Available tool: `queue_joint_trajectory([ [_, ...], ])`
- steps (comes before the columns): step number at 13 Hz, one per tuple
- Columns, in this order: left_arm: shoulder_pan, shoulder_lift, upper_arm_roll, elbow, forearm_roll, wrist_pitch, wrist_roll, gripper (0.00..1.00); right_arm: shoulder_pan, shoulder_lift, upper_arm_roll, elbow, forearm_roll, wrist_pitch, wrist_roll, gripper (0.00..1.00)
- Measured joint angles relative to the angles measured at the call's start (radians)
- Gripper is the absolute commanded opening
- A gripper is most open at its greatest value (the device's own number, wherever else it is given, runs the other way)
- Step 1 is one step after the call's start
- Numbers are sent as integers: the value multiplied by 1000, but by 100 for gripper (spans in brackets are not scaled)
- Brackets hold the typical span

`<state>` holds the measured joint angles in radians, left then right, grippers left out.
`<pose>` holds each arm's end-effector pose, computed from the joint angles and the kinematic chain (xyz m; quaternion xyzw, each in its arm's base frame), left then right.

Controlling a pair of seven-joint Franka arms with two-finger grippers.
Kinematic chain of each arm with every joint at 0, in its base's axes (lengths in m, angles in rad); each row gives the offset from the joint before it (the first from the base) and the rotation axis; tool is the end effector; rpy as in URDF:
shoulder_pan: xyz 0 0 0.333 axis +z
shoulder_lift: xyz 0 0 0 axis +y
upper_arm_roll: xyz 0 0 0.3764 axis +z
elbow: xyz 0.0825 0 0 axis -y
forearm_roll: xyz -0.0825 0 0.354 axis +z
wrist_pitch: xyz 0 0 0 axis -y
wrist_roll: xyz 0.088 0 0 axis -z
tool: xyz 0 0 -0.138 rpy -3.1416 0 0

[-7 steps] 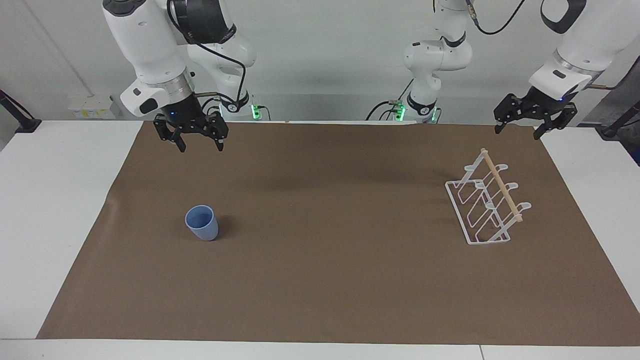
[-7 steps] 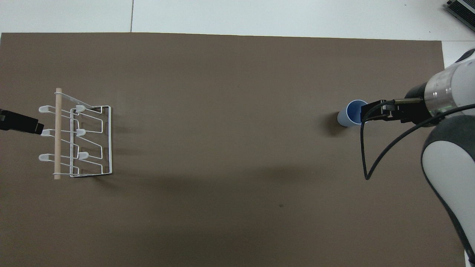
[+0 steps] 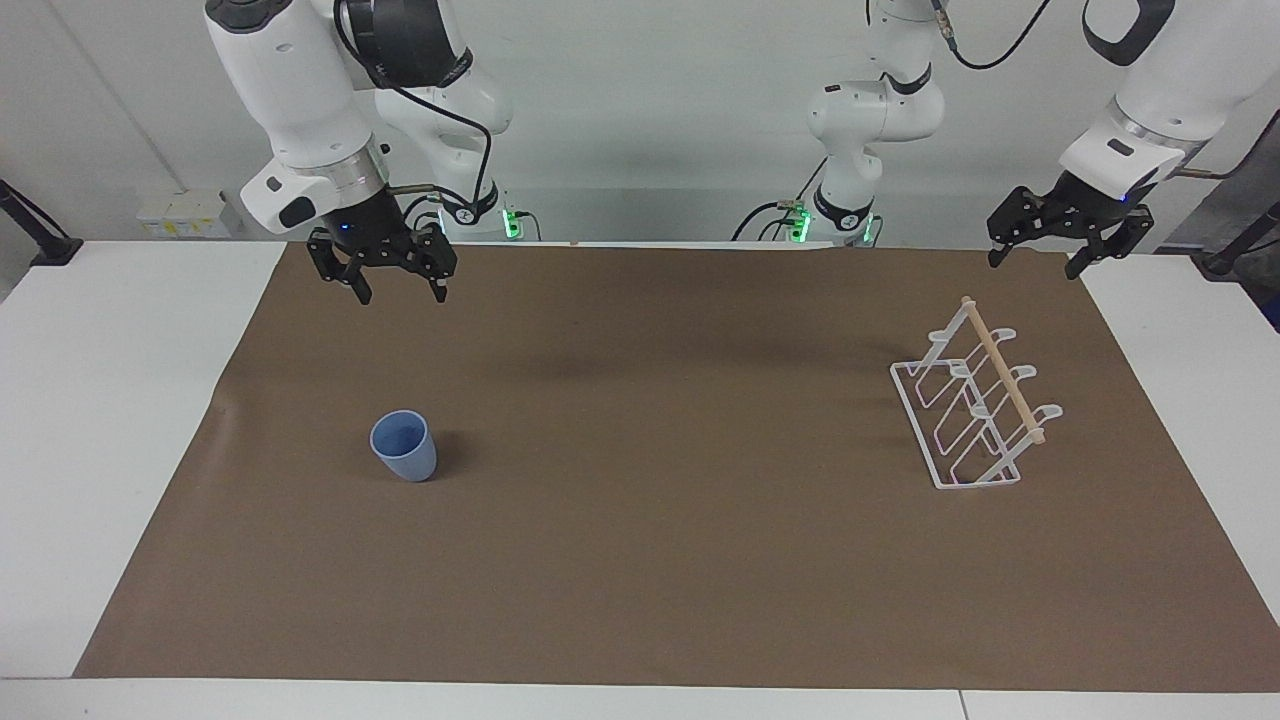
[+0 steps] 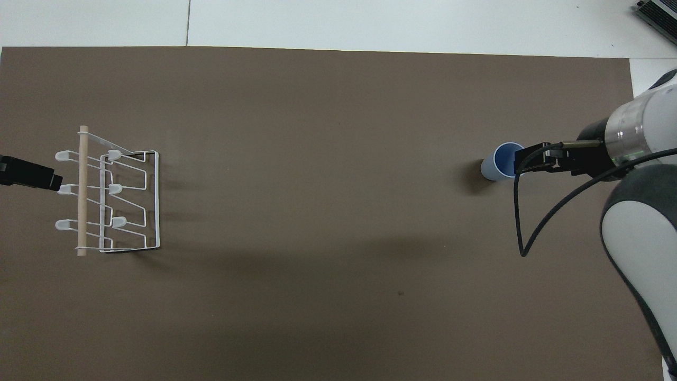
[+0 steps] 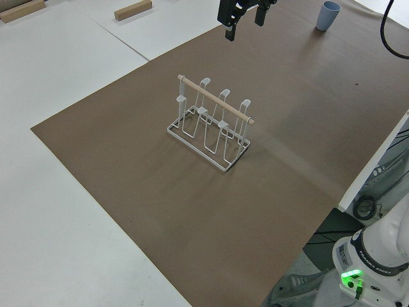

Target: Hang cup on cup holder

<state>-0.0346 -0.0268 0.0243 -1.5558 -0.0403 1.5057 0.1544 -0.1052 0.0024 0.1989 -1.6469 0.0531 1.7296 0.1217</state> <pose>0.5073 -0.0108 0.6688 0.9962 -0.0833 -0.0101 0.0212 0.5386 0.0570 0.6334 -0.9987 0.0171 -0.0371 0.0308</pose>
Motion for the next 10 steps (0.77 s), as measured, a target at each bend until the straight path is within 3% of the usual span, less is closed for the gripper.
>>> queue_joint_trajectory([
  [4,0,-3,-2,0,48,2,-2,100,-6,1,0,-33,0,69,0,100],
  [10,0,-4,-4,0,51,3,-28,100,-14,59,0,-188,0,339,-3,100],
])
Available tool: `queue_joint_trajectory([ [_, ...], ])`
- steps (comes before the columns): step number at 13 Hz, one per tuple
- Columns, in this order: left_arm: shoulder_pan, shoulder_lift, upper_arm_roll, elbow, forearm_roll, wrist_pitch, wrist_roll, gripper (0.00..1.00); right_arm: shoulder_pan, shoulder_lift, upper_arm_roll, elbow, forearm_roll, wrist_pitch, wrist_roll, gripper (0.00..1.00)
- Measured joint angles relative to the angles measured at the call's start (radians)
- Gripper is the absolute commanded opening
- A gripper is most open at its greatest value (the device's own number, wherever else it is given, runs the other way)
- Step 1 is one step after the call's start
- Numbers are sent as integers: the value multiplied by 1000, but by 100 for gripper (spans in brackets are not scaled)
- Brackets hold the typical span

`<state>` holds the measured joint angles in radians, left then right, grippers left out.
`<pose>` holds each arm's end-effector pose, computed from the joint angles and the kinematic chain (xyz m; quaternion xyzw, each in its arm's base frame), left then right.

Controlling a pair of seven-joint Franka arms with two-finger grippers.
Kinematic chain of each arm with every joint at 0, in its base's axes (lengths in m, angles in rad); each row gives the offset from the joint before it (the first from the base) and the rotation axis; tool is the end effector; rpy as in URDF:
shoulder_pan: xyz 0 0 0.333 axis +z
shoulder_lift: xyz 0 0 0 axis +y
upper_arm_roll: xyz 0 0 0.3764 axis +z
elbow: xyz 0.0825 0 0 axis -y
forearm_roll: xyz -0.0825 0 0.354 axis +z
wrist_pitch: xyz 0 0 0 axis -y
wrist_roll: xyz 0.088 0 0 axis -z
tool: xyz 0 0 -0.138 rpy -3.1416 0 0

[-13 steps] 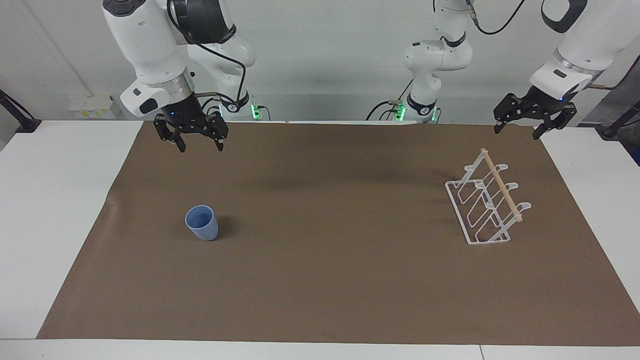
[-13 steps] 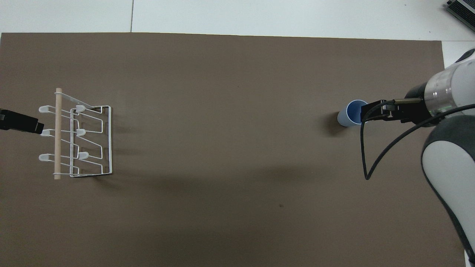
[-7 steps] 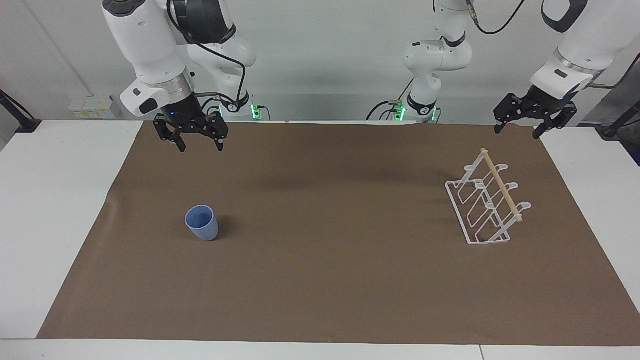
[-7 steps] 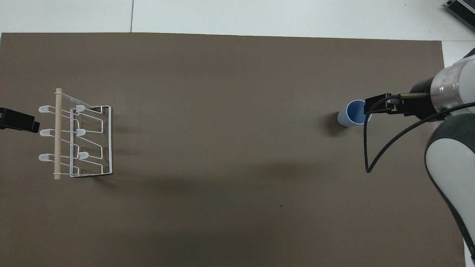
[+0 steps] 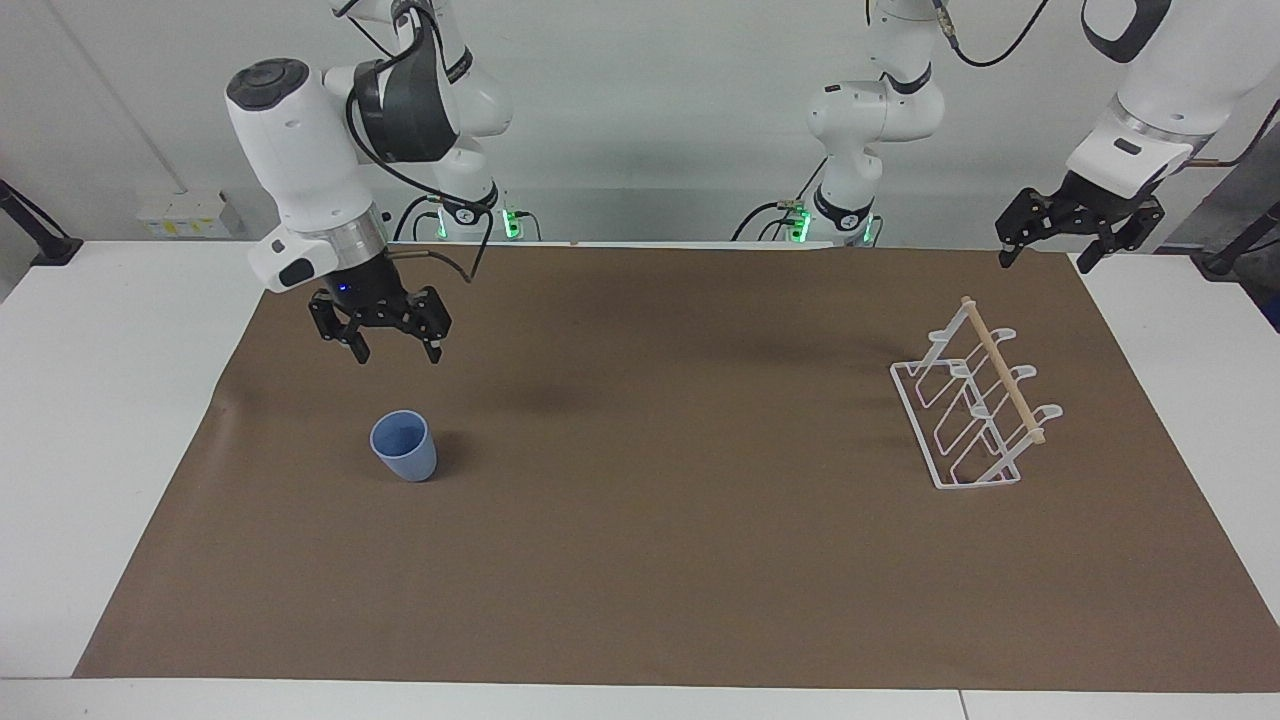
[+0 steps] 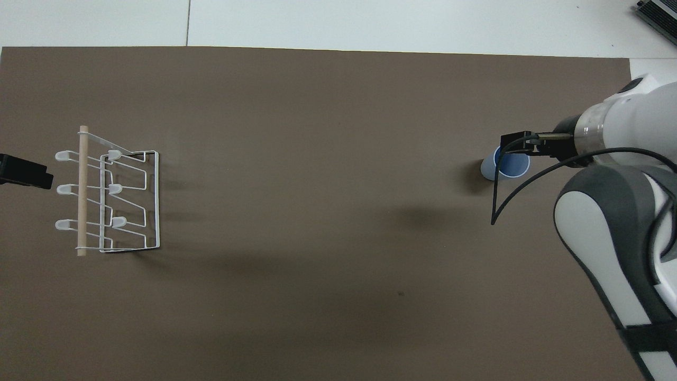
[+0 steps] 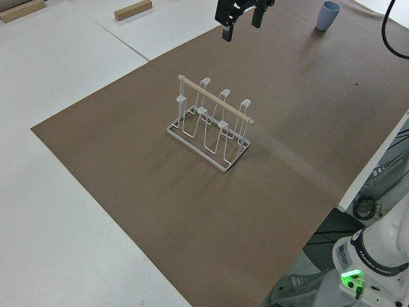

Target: Hang cup on cup holder

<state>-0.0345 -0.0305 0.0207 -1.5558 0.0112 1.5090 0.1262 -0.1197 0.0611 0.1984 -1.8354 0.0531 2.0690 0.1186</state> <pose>0.5066 -0.0052 0.6708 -0.9975 0.0696 0.0084 0.0048 0.5754 0.0468 0.5485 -0.9953 0.0312 -0.0832 0.0387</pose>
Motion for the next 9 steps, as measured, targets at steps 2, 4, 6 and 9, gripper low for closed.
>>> queue_joint_trajectory([
  [2,0,0,-1,0,0,2,-38,100,0,53,0,-13,-3,76,-16,100],
  [4,0,0,-4,0,0,3,-50,100,2,97,2,-33,-10,148,-35,100],
  [6,0,-1,-5,0,-2,3,-51,100,9,125,3,-77,-15,246,-38,100],
  [9,0,-2,-6,0,-5,3,-51,100,24,156,5,-155,-16,388,-43,100],
])
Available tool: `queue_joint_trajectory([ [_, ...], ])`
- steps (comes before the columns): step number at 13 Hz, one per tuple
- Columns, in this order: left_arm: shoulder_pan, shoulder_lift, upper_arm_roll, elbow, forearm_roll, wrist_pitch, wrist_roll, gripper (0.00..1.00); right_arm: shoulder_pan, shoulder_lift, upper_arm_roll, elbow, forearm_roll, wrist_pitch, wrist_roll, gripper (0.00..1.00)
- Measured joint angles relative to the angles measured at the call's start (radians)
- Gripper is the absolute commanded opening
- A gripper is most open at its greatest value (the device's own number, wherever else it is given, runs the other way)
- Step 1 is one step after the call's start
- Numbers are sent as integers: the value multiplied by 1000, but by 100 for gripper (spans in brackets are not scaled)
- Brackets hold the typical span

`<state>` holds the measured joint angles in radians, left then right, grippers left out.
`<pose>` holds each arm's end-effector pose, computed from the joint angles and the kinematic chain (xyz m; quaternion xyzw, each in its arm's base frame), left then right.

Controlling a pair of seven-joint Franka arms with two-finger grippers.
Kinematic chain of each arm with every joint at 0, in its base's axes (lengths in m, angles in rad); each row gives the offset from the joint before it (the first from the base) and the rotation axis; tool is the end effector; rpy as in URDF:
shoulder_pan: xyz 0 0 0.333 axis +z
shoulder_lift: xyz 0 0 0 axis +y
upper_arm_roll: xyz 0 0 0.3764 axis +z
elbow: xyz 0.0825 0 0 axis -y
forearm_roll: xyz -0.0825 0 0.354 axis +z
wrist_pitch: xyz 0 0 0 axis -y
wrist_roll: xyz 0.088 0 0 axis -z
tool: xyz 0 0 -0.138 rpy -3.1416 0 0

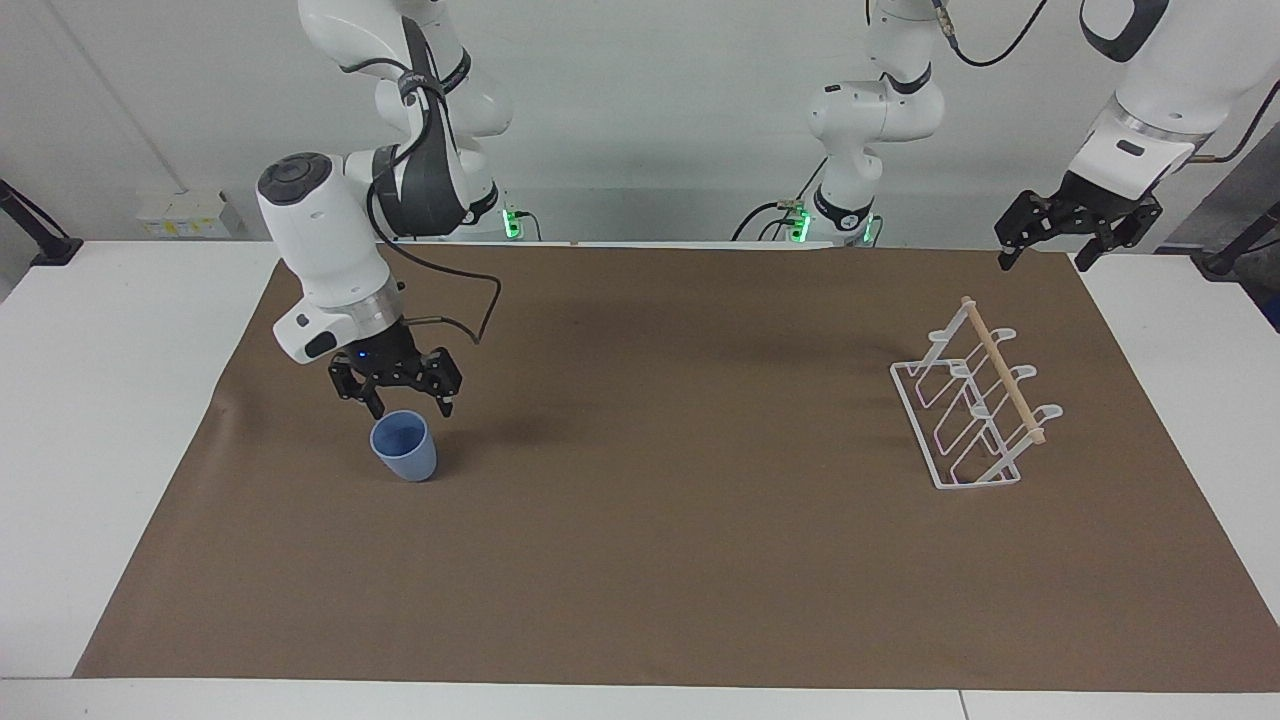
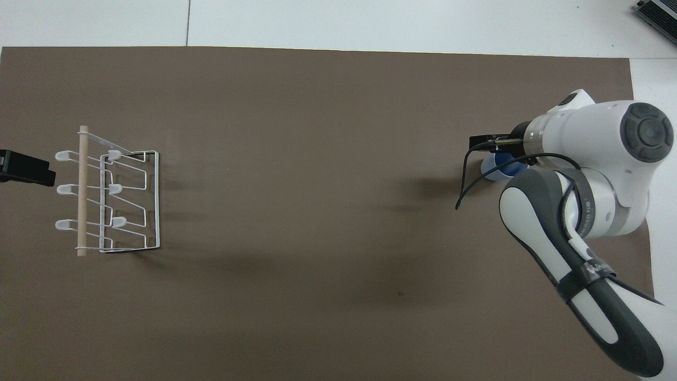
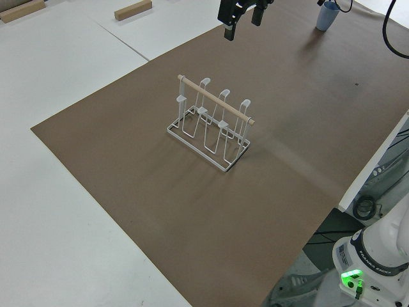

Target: Hang cup on cup holder

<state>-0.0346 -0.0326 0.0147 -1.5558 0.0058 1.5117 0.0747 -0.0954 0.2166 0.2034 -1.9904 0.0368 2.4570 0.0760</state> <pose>0.5062 -0.0091 0.6721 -0.9989 0.0471 0.0058 0.0025 0.6113 0.0599 0.4296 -0.9914 0.0018 -0.1229 0.0461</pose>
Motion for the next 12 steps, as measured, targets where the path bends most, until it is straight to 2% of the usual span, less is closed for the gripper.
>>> queue_joint_trajectory([
  [7,0,-2,0,0,-1,0,0,100,0,32,-4,-42,0,76,-60,100],
  [8,0,-3,0,0,-1,0,0,100,-4,36,-5,-44,0,78,-85,91],
  [10,0,-3,0,0,-1,0,0,100,-13,37,-6,-44,0,78,-131,64],
  [12,0,-3,0,-1,-1,0,0,100,-20,37,-7,-44,0,78,-152,44],
])
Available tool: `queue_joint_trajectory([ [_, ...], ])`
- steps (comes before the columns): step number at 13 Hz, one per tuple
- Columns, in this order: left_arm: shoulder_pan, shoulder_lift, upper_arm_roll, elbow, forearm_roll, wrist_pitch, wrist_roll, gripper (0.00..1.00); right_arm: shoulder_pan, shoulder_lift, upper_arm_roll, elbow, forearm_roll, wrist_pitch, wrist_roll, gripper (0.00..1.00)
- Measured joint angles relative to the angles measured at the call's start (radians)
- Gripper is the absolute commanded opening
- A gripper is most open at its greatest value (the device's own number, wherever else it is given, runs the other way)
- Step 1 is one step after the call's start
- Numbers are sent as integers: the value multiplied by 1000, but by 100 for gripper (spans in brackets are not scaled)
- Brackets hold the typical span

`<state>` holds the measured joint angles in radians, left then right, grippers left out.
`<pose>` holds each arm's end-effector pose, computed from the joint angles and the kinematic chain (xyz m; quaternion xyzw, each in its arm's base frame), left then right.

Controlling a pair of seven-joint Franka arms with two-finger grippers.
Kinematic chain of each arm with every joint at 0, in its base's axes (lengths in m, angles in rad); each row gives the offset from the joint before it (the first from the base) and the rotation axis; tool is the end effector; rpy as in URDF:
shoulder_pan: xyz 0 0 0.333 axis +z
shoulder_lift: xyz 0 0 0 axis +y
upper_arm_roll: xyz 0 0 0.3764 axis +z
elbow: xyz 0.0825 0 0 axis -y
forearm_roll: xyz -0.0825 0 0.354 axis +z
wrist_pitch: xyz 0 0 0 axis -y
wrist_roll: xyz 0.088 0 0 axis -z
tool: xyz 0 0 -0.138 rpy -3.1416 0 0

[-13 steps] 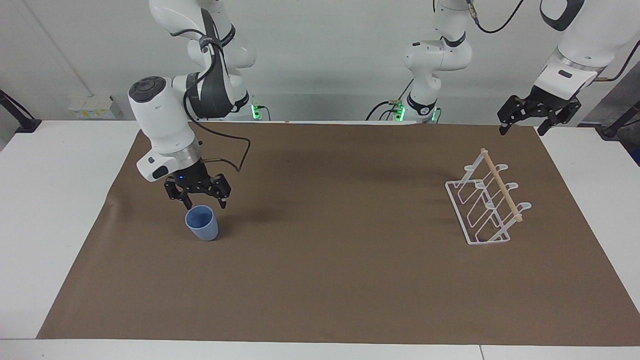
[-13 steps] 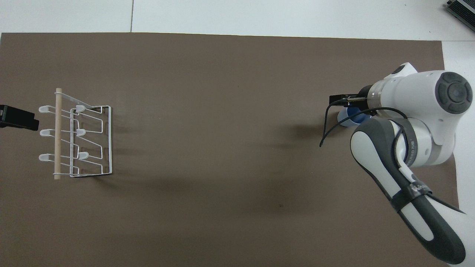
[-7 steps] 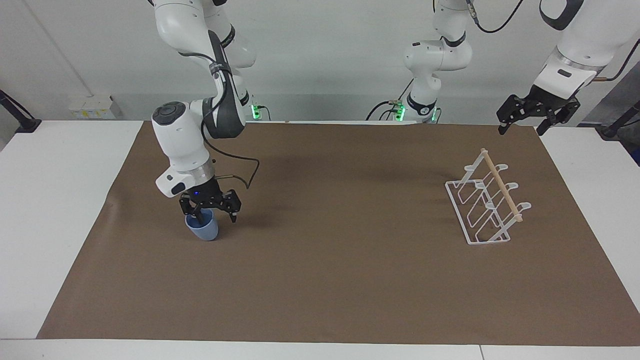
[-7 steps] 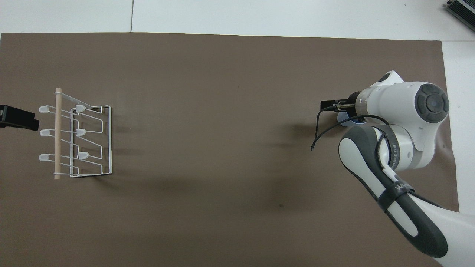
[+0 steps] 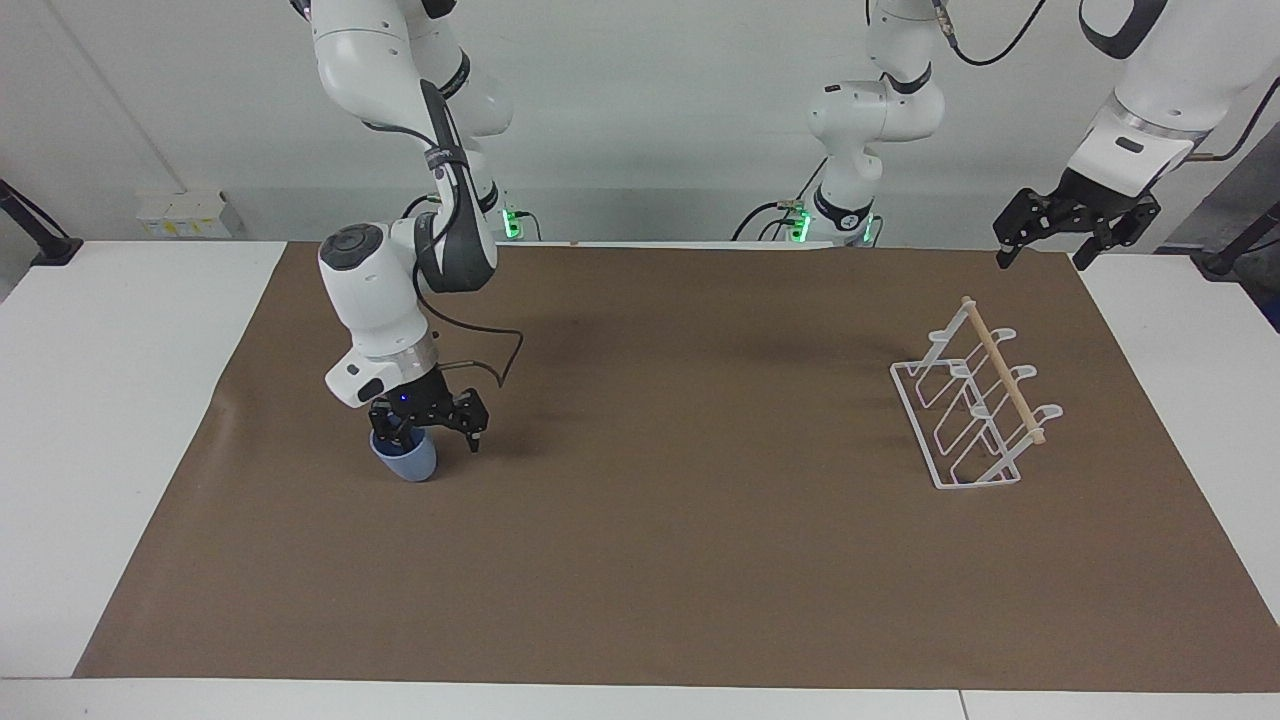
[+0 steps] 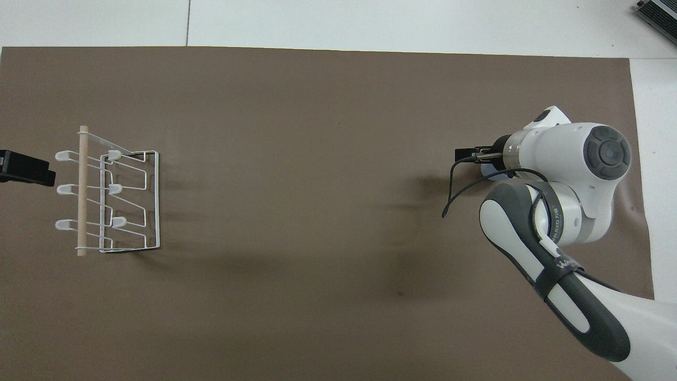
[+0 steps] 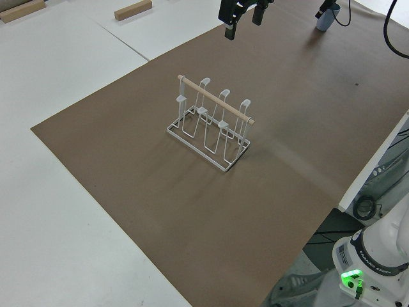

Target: Hang cup on cup holder

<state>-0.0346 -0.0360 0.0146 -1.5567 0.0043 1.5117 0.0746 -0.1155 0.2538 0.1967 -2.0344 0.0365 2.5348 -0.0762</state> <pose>0.5050 -0.0093 0.6735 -0.9989 0.0472 0.0046 0.0018 0.6126 0.0432 0.3965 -0.9898 -0.0583 -0.1249 0.0365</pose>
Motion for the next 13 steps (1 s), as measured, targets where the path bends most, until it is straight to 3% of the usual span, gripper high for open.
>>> queue_joint_trajectory([
  [2,0,0,0,0,0,0,0,100,0,0,0,0,0,0,-1,31],
  [9,0,0,4,0,0,25,0,100,0,-1,0,1,-1,0,-2,2],
  [13,0,0,7,0,0,27,0,100,-1,-3,-1,1,-2,0,-2,0],
])
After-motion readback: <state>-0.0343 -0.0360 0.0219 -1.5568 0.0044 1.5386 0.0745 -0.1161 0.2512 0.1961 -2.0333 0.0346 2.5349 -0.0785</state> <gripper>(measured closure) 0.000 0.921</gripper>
